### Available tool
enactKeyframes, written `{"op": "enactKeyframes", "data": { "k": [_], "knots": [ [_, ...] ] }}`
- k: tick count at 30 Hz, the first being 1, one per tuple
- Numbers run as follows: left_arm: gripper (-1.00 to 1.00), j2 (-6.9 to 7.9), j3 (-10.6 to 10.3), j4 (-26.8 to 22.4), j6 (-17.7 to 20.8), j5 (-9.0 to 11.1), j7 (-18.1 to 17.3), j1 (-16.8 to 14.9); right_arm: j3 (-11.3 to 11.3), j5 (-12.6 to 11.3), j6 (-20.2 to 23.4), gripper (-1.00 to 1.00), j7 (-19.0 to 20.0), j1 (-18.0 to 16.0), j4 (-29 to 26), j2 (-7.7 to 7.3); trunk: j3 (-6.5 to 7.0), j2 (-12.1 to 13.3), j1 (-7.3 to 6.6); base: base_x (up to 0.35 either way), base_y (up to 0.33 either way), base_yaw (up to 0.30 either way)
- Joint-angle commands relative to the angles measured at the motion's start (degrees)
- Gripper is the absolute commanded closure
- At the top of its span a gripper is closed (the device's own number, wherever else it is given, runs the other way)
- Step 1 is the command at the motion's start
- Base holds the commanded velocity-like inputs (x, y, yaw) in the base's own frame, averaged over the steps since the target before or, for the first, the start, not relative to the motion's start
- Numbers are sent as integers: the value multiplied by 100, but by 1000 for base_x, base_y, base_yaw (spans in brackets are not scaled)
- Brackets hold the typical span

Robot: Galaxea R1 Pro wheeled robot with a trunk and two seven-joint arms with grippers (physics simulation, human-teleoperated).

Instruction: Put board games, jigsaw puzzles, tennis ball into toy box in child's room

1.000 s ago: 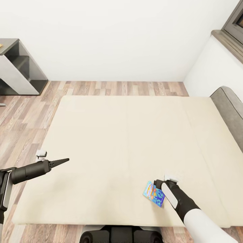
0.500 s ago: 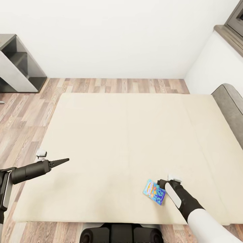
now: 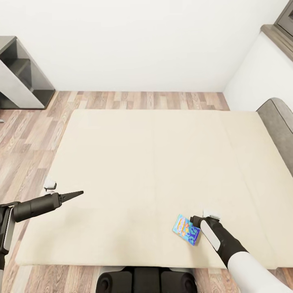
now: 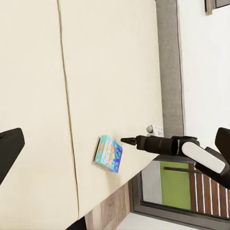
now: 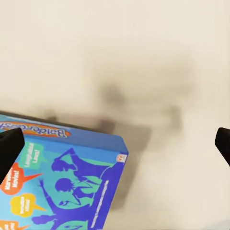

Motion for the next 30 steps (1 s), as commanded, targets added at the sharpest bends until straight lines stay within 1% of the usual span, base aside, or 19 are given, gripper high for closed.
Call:
{"op": "enactKeyframes", "data": {
  "k": [1,10,18,30],
  "knots": [
    [-100,0,2,-2,60,-10,-27,-3,42,-57,16,-100,-54,-3,-11,-9,-14,-9,3,0,0,0],
    [-100,0,2,-2,60,-10,-27,-3,37,-57,15,-100,-48,-3,-11,-37,-71,-9,3,0,0,0],
    [-100,0,2,-1,60,-10,-27,-3,29,-64,16,-100,-47,-3,-11,-160,-121,-9,3,0,0,0],
    [-100,0,2,-1,60,-10,-27,-3,28,-66,15,-100,-47,-3,-11,-185,-196,-9,3,0,0,0]
  ]
}}
